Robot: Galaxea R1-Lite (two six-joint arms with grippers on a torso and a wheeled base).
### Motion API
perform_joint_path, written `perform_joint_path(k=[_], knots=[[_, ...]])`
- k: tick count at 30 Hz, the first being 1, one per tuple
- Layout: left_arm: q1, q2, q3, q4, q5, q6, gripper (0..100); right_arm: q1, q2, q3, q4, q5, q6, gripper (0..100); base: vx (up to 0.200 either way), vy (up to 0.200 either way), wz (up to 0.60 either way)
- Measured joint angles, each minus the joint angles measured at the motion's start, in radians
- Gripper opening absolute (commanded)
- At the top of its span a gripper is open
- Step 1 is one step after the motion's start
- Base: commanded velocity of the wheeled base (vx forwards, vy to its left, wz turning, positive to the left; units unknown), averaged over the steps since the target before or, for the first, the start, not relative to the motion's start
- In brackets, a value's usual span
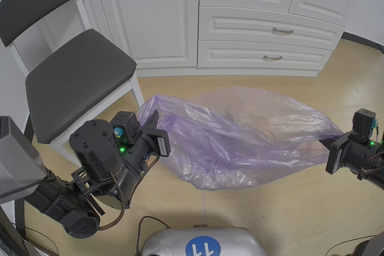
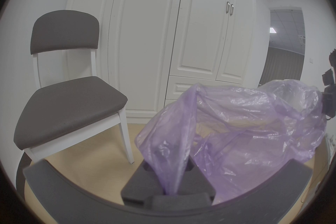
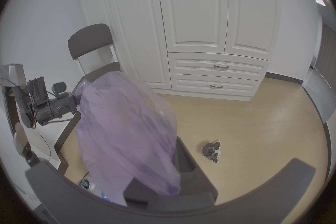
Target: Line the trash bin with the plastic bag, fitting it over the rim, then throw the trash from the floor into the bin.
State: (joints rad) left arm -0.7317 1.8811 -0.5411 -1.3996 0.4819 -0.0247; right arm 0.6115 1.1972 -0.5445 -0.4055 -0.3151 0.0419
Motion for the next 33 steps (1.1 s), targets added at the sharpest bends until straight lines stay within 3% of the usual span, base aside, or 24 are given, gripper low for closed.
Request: perform_joint_path(k=[7, 33], knots=[[0.004, 0.014, 0.011, -0.057, -0.006, 0.000, 0, -0.010, 0.009, 0.024, -0.012, 0.001, -0.020, 0, 0.000, 0.000, 0.00], [0.073, 0.016, 0.053, -0.061, -0.087, 0.002, 0, -0.086, -0.001, 0.040, -0.001, 0.015, -0.057, 0, 0.000, 0.000, 0.00]])
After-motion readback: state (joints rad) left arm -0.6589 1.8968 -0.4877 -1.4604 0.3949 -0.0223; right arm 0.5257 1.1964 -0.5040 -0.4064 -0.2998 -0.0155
